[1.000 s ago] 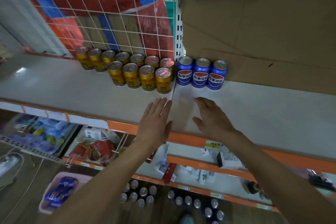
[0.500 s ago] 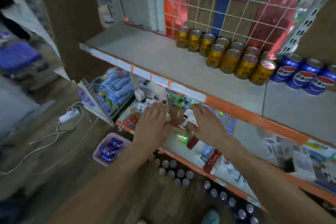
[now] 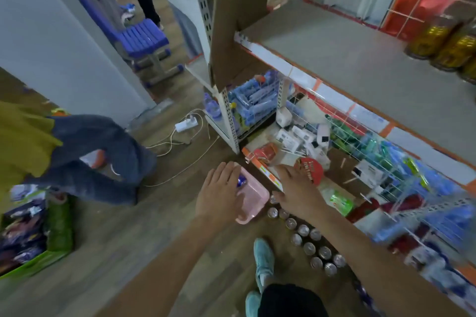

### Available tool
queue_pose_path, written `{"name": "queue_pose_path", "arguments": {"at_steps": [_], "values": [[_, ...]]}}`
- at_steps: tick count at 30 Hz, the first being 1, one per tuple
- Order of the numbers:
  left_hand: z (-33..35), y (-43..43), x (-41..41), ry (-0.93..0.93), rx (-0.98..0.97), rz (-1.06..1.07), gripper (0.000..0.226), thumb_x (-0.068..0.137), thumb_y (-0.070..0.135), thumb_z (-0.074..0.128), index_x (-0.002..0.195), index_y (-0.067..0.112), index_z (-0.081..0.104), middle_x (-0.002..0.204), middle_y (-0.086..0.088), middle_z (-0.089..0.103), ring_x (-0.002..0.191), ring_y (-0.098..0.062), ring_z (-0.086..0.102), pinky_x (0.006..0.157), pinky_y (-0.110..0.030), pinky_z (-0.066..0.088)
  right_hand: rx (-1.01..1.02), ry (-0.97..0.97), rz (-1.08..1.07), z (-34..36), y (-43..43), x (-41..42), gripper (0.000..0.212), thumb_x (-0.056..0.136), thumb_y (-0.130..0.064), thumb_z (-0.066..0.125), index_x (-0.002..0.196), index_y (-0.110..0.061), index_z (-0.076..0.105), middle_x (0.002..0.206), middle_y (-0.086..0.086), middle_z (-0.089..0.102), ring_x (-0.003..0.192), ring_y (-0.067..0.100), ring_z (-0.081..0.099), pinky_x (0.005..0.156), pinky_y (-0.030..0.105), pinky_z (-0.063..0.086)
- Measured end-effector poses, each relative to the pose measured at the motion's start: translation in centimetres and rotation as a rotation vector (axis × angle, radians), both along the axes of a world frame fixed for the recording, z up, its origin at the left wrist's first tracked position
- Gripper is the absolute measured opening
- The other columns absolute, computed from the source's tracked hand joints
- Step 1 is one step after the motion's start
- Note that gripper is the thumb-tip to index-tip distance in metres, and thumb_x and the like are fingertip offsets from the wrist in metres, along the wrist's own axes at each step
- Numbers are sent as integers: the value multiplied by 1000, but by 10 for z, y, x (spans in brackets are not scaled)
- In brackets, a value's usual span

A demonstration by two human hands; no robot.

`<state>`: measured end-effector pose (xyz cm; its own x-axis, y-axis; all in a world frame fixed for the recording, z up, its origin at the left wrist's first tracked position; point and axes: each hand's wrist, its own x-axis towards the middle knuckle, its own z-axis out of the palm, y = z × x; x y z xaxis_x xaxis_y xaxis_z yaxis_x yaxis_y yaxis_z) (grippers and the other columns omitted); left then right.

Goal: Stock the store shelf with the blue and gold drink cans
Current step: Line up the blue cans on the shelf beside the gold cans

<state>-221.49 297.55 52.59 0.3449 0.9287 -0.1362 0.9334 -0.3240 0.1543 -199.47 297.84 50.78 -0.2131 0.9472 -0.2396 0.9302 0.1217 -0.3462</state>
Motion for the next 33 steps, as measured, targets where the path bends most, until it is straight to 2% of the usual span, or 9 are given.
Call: {"name": "queue_pose_path", "arguments": {"at_steps": [5,10,15,19,22,24,26,29,33], "values": [[-24,51,-13,-13,-70,19,67,100,41,51,158,22,25,166,-1,23,153,-19,17,126,-34,7,-98,47,2,-30,55,-24,70,96,-37,59,153,-13,26,155,7,37,142,24,36,113,35,32],[-49,97,-18,6,-150,-66,70,98,39,55,159,20,26,166,-4,23,153,-23,20,125,-39,14,-127,60,-66,-49,95,-31,70,95,-38,61,152,-13,28,152,7,43,138,24,42,110,34,36],[-90,153,-30,-17,-167,-209,74,83,30,72,149,9,46,153,-14,46,140,-34,45,116,-45,34,-177,20,-210,-85,117,-42,69,96,-41,58,152,-13,30,149,8,46,135,25,46,108,35,38],[-146,212,-48,-15,-183,-418,69,79,30,68,140,2,53,143,-20,55,128,-40,55,104,-49,46,-247,6,-387,-125,120,-67,66,93,-38,60,148,-12,35,143,12,50,130,31,50,105,39,40],[-188,254,-70,-24,-197,-585,66,81,35,58,137,-1,56,139,-22,57,126,-40,56,103,-48,47,-293,-19,-567,-155,120,-99,61,94,-34,58,147,-13,37,145,11,48,131,32,47,105,39,38],[-217,275,-86,-15,-185,-696,67,80,31,71,136,-1,57,138,-22,58,126,-39,57,103,-47,47,-347,-12,-673,-178,122,-124,59,94,-32,58,147,-16,38,146,8,49,131,30,48,104,40,39],[-247,285,-101,3,-180,-795,75,67,26,88,131,-2,60,131,-22,63,118,-40,62,97,-48,52,-366,8,-729,-205,122,-148,56,91,-30,60,142,-16,41,139,7,53,125,30,52,97,43,44],[-299,290,-127,-5,-241,-850,80,63,23,88,133,1,58,132,-21,61,116,-40,62,95,-50,53,-417,31,-757,-249,124,-181,60,92,-29,59,146,-13,38,141,8,52,124,30,52,94,38,45],[-386,292,-159,10,-273,-891,76,61,24,91,129,4,62,126,-14,65,111,-36,65,90,-43,55,-430,43,-717,-329,126,-213,62,96,-36,57,149,-13,33,150,9,43,130,28,48,102,39,41]]}}
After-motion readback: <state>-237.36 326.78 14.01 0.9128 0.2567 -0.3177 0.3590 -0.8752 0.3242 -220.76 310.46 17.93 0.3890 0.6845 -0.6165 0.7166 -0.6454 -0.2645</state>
